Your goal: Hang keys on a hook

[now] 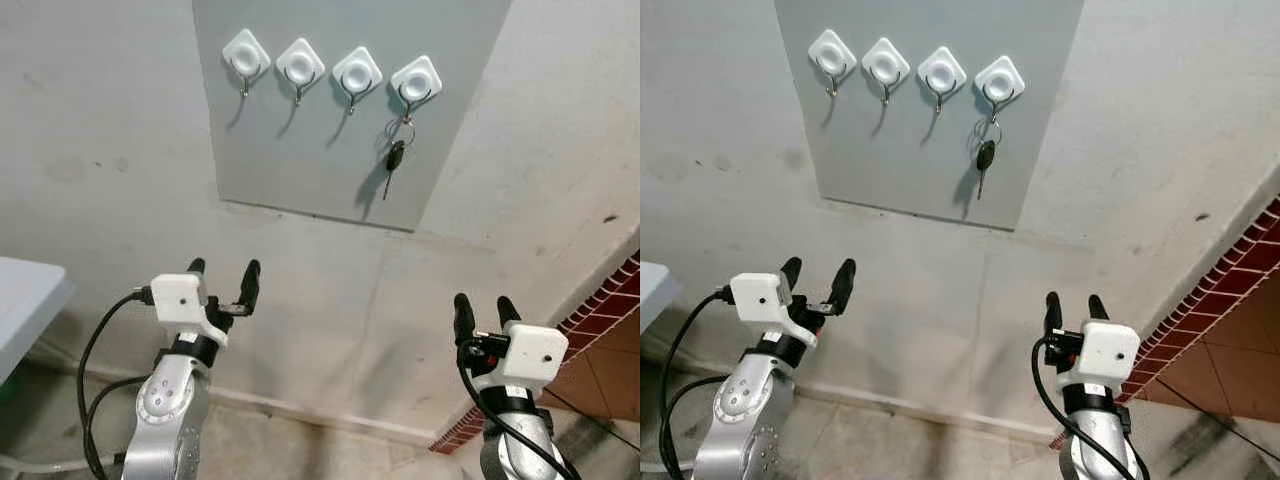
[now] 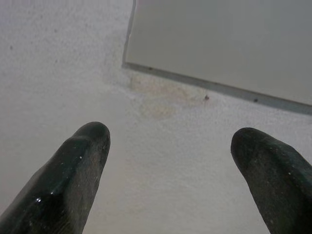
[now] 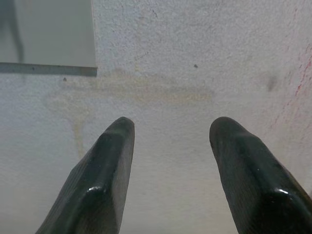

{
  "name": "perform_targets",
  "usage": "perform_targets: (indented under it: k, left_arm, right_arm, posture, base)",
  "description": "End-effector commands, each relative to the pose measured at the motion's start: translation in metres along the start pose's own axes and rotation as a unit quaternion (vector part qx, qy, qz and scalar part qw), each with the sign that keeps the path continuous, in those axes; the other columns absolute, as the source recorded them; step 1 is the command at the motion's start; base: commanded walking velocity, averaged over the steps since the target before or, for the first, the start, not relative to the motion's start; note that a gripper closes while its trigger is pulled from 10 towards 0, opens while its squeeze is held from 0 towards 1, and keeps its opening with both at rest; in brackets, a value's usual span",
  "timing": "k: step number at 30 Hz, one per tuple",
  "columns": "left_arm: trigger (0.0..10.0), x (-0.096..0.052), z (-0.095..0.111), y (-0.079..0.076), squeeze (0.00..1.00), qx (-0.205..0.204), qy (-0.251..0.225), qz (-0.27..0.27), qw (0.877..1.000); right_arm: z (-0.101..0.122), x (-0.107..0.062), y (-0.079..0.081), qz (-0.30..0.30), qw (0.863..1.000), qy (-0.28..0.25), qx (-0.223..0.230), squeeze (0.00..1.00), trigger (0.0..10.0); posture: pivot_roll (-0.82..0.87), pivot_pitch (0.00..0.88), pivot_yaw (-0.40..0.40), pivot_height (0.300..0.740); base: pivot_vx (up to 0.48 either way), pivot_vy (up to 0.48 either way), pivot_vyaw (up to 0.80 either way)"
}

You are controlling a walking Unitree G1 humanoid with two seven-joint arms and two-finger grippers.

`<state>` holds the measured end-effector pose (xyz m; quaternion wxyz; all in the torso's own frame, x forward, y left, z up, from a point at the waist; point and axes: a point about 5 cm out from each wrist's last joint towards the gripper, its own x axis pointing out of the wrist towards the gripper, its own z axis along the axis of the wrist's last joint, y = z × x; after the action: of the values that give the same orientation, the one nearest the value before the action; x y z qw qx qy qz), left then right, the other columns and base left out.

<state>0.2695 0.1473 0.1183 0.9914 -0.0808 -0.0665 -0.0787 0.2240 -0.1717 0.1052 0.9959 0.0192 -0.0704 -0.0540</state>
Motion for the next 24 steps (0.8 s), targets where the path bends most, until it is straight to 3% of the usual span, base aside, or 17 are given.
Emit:
perform_targets:
  k: [1,15,24]
  left_arm:
    - [10.0,0.003,-0.001,0.001,0.0,0.003,0.008,-0.004,1.0]
    - [10.0,0.031,0.002,-0.013,0.0,-0.007,0.001,-0.04,0.999]
    - [10.0,0.041,0.001,-0.019,0.0,-0.007,0.001,-0.06,0.998]
  right_arm:
    - [-0.001,0.001,-0.002,-0.006,1.0,-0.001,0.0,0.0,10.0]
    - [0.004,0.005,-0.004,-0.017,1.0,-0.016,-0.009,0.0,10.0]
    - [0.01,0.008,-0.006,-0.027,0.999,-0.029,-0.013,0.0,10.0]
  posture:
    - [-0.02,0.012,-0.019,0.74]
    - [-0.11,0.026,0.036,0.74]
    - [-0.15,0.025,0.056,0.74]
  base:
    - [0.0,0.0,0.0]
    - [0.0,0.0,0.0]
    - [0.0,0.0,0.0]
